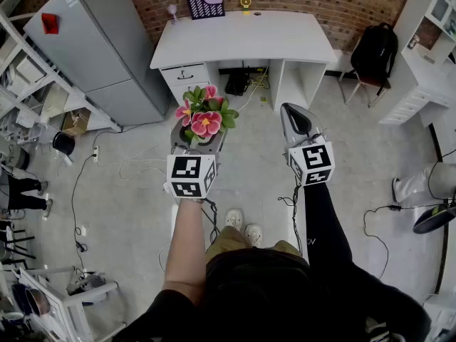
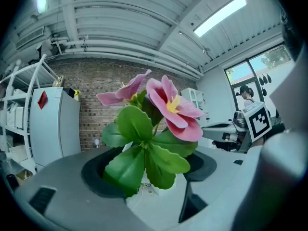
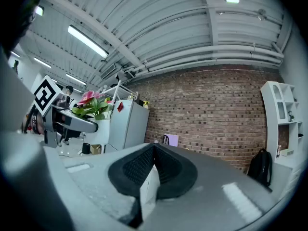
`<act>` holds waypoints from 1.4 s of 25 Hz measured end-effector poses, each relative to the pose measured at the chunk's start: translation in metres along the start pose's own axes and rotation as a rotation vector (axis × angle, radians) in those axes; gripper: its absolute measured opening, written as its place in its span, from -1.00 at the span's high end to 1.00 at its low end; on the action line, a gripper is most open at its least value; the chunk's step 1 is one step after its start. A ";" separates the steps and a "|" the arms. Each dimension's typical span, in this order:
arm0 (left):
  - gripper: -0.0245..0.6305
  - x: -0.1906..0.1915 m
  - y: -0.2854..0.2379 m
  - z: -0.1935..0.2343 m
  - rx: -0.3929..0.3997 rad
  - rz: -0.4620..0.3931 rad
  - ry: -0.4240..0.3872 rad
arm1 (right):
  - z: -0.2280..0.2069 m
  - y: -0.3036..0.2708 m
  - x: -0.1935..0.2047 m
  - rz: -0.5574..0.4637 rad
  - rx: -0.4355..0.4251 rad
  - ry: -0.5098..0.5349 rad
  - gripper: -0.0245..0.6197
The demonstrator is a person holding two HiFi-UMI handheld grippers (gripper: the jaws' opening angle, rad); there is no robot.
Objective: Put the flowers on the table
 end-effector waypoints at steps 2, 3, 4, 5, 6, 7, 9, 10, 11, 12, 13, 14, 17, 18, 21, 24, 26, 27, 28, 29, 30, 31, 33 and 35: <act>-0.11 0.001 0.006 -0.002 -0.001 -0.001 0.002 | 0.005 0.005 0.000 -0.001 -0.009 0.005 0.92; -0.11 0.001 0.008 -0.002 -0.001 -0.001 0.001 | 0.008 0.008 0.000 -0.003 -0.013 0.008 0.92; -0.11 0.001 0.010 -0.003 0.000 -0.001 0.000 | 0.010 0.010 -0.001 -0.006 -0.015 0.011 0.92; -0.11 0.000 0.012 -0.002 0.000 -0.001 -0.001 | 0.012 0.011 -0.003 -0.009 -0.017 0.012 0.92; -0.11 -0.001 0.014 -0.002 0.001 -0.002 0.000 | 0.013 0.011 -0.004 -0.012 -0.017 0.009 0.92; -0.11 -0.002 0.015 -0.001 0.000 -0.004 0.001 | 0.013 0.011 -0.005 -0.015 -0.018 0.001 0.92; -0.11 -0.003 0.018 0.001 -0.003 -0.006 0.002 | 0.014 0.010 -0.005 -0.021 -0.020 -0.019 0.92; -0.11 -0.003 0.018 0.002 -0.006 -0.007 0.001 | 0.015 0.009 -0.005 -0.022 -0.023 -0.025 0.92; -0.11 -0.002 0.019 0.004 -0.010 -0.008 0.000 | 0.016 0.007 -0.004 -0.023 -0.026 -0.026 0.92; -0.11 -0.002 0.019 0.006 -0.013 -0.010 0.000 | 0.018 0.005 -0.005 -0.024 -0.029 -0.025 0.92; -0.11 -0.002 0.018 0.010 -0.017 -0.011 0.001 | 0.019 0.001 -0.005 -0.025 -0.033 -0.023 0.92; -0.11 -0.003 0.017 0.015 -0.021 -0.012 0.003 | 0.021 -0.002 -0.007 -0.026 -0.036 -0.019 0.92; -0.11 -0.004 0.010 0.030 -0.030 -0.018 0.012 | 0.024 -0.018 -0.012 -0.028 -0.046 -0.003 0.92; -0.11 -0.005 0.006 0.034 -0.032 -0.020 0.013 | 0.024 -0.024 -0.013 -0.028 -0.049 0.000 0.92; -0.11 -0.007 -0.010 0.052 -0.035 -0.021 0.014 | 0.023 -0.050 -0.018 -0.023 -0.054 0.011 0.92; -0.11 -0.012 -0.032 0.077 -0.036 -0.017 0.020 | 0.022 -0.084 -0.025 -0.017 -0.061 0.020 0.92; -0.11 -0.018 -0.049 0.098 -0.037 -0.015 0.029 | 0.021 -0.110 -0.032 -0.011 -0.066 0.024 0.92; -0.11 -0.021 -0.059 0.109 -0.036 -0.014 0.032 | 0.020 -0.124 -0.034 -0.007 -0.069 0.026 0.92; -0.11 -0.024 -0.069 0.119 -0.033 -0.012 0.034 | 0.019 -0.137 -0.036 -0.002 -0.070 0.028 0.92; -0.11 -0.027 -0.079 0.128 -0.029 -0.009 0.034 | 0.017 -0.151 -0.038 0.001 -0.069 0.029 0.92; -0.11 -0.030 -0.089 0.138 -0.024 -0.007 0.033 | 0.015 -0.164 -0.041 0.003 -0.067 0.030 0.92; -0.11 -0.033 -0.099 0.146 -0.020 -0.007 0.031 | 0.012 -0.177 -0.043 0.004 -0.063 0.030 0.92; -0.11 -0.042 -0.119 0.162 -0.012 -0.007 0.026 | 0.005 -0.201 -0.049 0.006 -0.053 0.026 0.92; -0.11 -0.050 -0.138 0.177 -0.003 -0.006 0.022 | -0.002 -0.223 -0.054 0.011 -0.043 0.021 0.92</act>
Point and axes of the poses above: the fingertips, and each gripper's own axes: y backward along the fingers, z to its left, x out of its underside, the point moved 1 cm from there along y, backward along the fingers, and after that the axes turned 15 degrees about z, right-handed, at the moved point
